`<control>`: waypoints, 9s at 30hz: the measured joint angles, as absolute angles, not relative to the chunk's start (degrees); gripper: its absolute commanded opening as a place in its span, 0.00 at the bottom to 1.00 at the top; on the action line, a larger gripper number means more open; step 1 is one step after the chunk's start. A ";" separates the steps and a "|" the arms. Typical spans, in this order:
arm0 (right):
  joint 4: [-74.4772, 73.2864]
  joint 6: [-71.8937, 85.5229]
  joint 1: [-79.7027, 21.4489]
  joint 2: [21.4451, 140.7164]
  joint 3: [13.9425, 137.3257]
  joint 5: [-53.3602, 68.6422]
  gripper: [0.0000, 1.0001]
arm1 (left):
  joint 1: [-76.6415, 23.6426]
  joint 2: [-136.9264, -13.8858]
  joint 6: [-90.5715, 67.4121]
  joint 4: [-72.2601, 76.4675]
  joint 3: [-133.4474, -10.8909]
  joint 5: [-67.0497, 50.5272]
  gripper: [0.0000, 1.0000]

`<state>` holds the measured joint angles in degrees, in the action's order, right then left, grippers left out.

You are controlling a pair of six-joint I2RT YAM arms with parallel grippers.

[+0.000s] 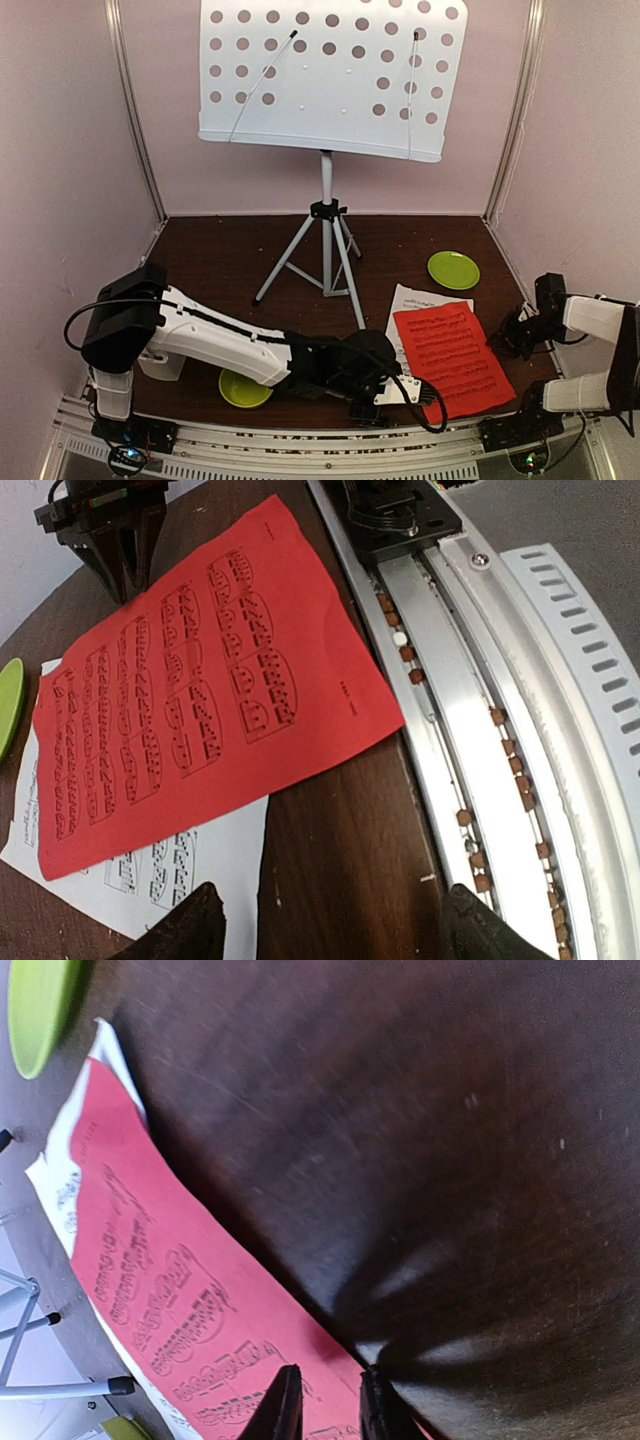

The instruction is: Set up the instrument practice props

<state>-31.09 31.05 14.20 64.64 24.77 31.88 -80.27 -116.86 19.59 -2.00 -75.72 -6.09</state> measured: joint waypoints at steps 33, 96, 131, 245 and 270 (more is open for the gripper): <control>-19.94 38.87 3.46 77.45 29.04 32.10 0.00 | -83.66 -129.12 23.94 1.23 -86.98 10.37 0.76; -24.75 38.89 1.63 58.26 48.45 30.30 0.82 | -74.08 -104.71 -6.46 -19.11 -99.22 6.52 0.00; -24.34 29.95 -39.40 43.64 48.80 13.19 1.00 | -70.87 -86.85 -58.30 -42.02 -99.70 31.40 0.00; -5.93 31.88 -69.23 45.52 60.05 5.58 0.00 | -69.32 -61.30 -30.83 -0.69 -59.72 7.88 0.93; -4.34 32.99 -67.33 48.53 64.16 13.69 0.00 | -68.45 -65.36 -30.89 13.04 -62.24 -2.66 0.06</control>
<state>-4.34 32.99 -67.33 48.53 64.16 13.69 -68.45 -65.36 -30.89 13.04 -62.24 -2.66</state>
